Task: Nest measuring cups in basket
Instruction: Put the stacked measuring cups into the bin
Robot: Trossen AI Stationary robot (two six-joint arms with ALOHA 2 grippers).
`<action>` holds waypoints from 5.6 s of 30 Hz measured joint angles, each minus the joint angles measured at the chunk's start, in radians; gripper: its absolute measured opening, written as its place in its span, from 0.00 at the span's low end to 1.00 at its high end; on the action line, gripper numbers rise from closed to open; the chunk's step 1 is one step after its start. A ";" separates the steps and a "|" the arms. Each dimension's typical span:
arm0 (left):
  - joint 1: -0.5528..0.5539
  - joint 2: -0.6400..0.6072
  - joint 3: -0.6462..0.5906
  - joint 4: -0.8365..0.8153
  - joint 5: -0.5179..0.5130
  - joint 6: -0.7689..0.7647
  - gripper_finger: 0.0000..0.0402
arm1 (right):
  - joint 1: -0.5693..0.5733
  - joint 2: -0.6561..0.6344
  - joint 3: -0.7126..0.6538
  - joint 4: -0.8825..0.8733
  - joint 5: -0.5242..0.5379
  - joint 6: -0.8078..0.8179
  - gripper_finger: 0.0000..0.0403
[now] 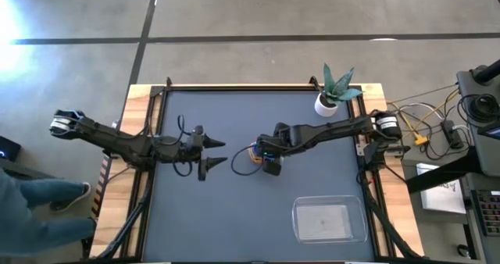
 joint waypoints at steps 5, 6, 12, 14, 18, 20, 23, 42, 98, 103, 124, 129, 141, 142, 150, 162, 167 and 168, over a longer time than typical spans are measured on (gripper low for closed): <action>0.000 0.000 0.021 -0.006 0.001 0.020 0.61 | -0.009 -0.002 -0.037 0.018 -0.001 0.009 0.94; 0.000 0.002 0.025 -0.006 0.002 0.020 0.61 | -0.008 -0.001 -0.046 0.023 -0.001 0.009 0.94; 0.000 0.032 0.038 -0.009 0.004 0.023 0.61 | -0.008 -0.001 -0.118 0.089 -0.030 0.014 0.94; 0.000 0.044 0.038 -0.009 0.004 0.023 0.61 | -0.008 -0.001 -0.141 0.119 -0.030 0.013 0.94; 0.000 0.060 0.038 -0.007 0.004 0.023 0.61 | -0.008 -0.007 -0.154 0.136 -0.030 0.012 0.94; 0.000 0.064 0.038 -0.006 0.004 0.022 0.61 | -0.008 -0.016 -0.154 0.151 -0.029 0.007 0.94; 0.000 0.070 0.038 -0.004 0.004 0.019 0.61 | -0.007 -0.036 -0.154 0.159 -0.028 0.015 0.94; 0.000 0.072 0.038 -0.009 0.005 0.003 0.61 | 0.033 -0.033 -0.170 0.183 0.035 0.127 0.94; 0.000 0.072 0.037 -0.080 0.005 -0.028 0.61 | 0.165 -0.280 -0.139 -0.067 -0.255 0.249 0.08; 0.000 0.072 0.037 -0.078 0.005 -0.052 0.61 | 0.265 -0.428 -0.184 -0.067 -0.257 0.387 0.08; 0.000 0.168 0.036 0.085 0.031 -0.029 0.61 | 0.106 -0.611 -0.763 0.675 -0.469 0.505 0.08; 0.000 0.219 0.059 0.088 0.044 -0.026 0.61 | -0.043 -0.608 -0.838 0.742 -0.603 0.504 0.08; 0.000 0.316 0.199 0.011 0.084 0.001 0.61 | -0.109 -0.607 -0.991 0.841 -0.651 0.639 0.08; 0.000 0.323 0.206 0.017 0.086 0.000 0.61 | -0.109 -0.607 -0.998 0.843 -0.651 0.653 0.08; -0.002 0.356 0.244 0.019 0.137 0.000 0.58 | -0.109 -0.609 -1.002 0.815 -0.649 0.697 0.32; -0.002 0.357 0.230 0.020 0.137 0.000 0.58 | -0.109 -0.609 -0.865 0.535 -0.647 0.646 0.57; -0.002 0.357 0.230 0.020 0.136 0.000 0.58 | -0.108 -0.609 -0.770 0.425 -0.611 0.619 0.61; -0.002 0.357 0.229 0.021 0.137 0.000 0.58 | -0.108 -0.609 -0.753 0.393 -0.597 0.607 0.61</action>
